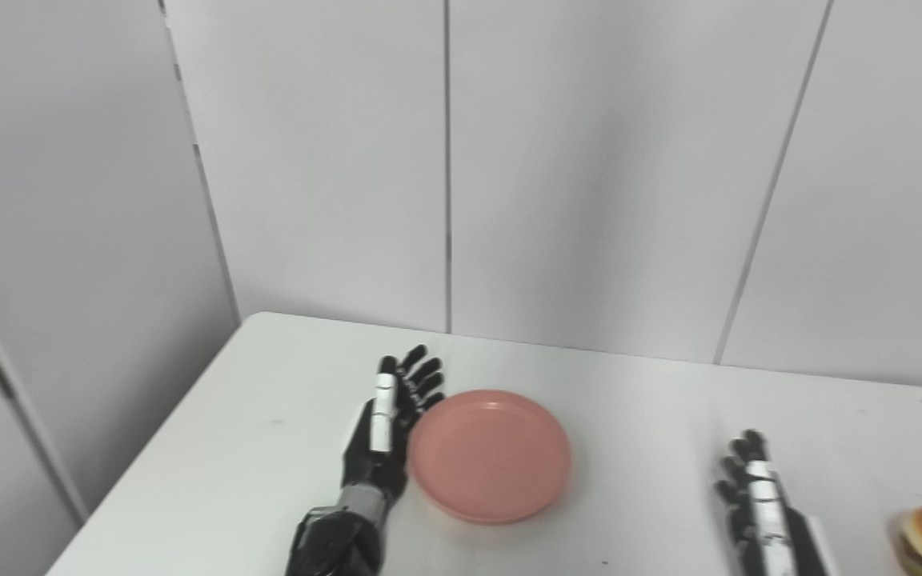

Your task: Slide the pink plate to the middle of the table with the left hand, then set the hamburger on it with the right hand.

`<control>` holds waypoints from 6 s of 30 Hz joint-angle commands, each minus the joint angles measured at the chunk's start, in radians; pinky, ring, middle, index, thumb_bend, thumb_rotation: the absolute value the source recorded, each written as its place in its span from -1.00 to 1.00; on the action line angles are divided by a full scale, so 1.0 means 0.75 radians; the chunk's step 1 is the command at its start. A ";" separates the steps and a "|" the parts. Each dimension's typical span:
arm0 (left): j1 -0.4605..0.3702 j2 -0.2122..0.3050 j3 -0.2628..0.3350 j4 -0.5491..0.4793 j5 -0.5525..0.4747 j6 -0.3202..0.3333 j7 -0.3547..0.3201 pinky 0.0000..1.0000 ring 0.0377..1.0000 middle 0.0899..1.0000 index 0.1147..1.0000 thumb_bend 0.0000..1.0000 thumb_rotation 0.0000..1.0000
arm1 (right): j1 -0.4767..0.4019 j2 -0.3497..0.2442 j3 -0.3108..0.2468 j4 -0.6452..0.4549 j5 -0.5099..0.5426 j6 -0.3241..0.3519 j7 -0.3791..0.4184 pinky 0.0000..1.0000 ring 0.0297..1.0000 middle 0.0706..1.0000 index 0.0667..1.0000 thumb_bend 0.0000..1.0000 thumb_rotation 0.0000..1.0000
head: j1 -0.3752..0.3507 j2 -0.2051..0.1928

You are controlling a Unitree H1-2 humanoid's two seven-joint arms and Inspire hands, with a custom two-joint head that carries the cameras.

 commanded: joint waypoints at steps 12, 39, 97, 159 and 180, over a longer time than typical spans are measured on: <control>0.105 -0.116 -0.111 -0.022 0.077 -0.004 -0.007 0.80 0.79 0.73 0.75 0.47 1.00 | -0.042 0.081 0.026 -0.071 -0.035 -0.020 -0.038 1.00 1.00 0.98 1.00 0.06 0.66 | -0.201 0.038; 0.235 -0.185 -0.198 -0.180 0.089 0.081 -0.057 0.94 0.92 0.92 0.91 0.49 0.94 | -0.093 0.014 0.065 -0.034 -0.129 -0.097 -0.010 1.00 0.98 0.96 0.98 0.20 0.69 | -0.316 0.023; 0.225 -0.107 -0.196 -0.071 0.170 -0.084 -0.018 1.00 0.96 0.98 0.98 0.39 1.00 | -0.347 -1.066 0.189 -0.041 -1.142 0.316 0.565 0.91 0.84 0.82 0.75 0.98 -0.23 | -0.626 0.000; 0.254 -0.199 -0.197 -0.123 0.162 -0.057 0.029 1.00 0.95 0.96 0.96 0.38 0.95 | -0.548 -0.622 0.354 -0.228 -0.984 0.200 0.451 -0.39 -0.24 -0.12 -0.01 0.03 -1.00 | -0.398 0.016; 0.229 -0.288 -0.252 -0.023 0.323 -0.182 0.182 0.96 0.97 0.96 0.97 0.19 1.00 | -0.646 -0.479 0.512 0.017 -0.911 0.011 0.514 -0.39 -0.26 -0.12 -0.01 0.03 -1.00 | -0.108 0.005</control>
